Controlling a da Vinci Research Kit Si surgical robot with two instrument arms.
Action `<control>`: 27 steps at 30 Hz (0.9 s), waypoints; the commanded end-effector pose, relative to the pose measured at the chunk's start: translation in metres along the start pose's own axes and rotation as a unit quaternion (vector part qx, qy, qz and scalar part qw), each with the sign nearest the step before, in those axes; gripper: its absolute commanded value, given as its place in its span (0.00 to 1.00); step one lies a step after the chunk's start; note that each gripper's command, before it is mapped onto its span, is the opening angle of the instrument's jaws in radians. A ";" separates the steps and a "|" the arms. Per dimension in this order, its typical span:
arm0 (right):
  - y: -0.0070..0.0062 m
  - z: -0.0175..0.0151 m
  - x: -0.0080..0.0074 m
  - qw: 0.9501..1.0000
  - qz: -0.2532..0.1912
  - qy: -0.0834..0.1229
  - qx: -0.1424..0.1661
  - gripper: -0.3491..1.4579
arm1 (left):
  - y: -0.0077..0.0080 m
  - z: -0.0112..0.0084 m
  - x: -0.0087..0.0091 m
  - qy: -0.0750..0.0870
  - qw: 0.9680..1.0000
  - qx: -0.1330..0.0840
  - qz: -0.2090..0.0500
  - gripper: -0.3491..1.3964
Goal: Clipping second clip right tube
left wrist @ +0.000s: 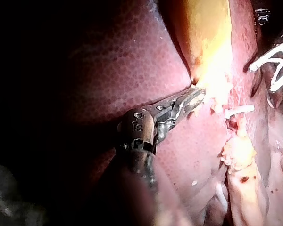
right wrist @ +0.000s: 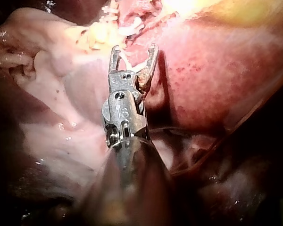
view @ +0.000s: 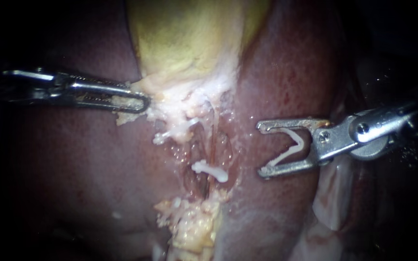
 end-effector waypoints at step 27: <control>0.0004 0.0055 -0.0013 0.980 0.192 0.049 0.013 0.45 | 0.0014 -0.0061 0.0025 0.007 1.000 0.007 -0.009 0.00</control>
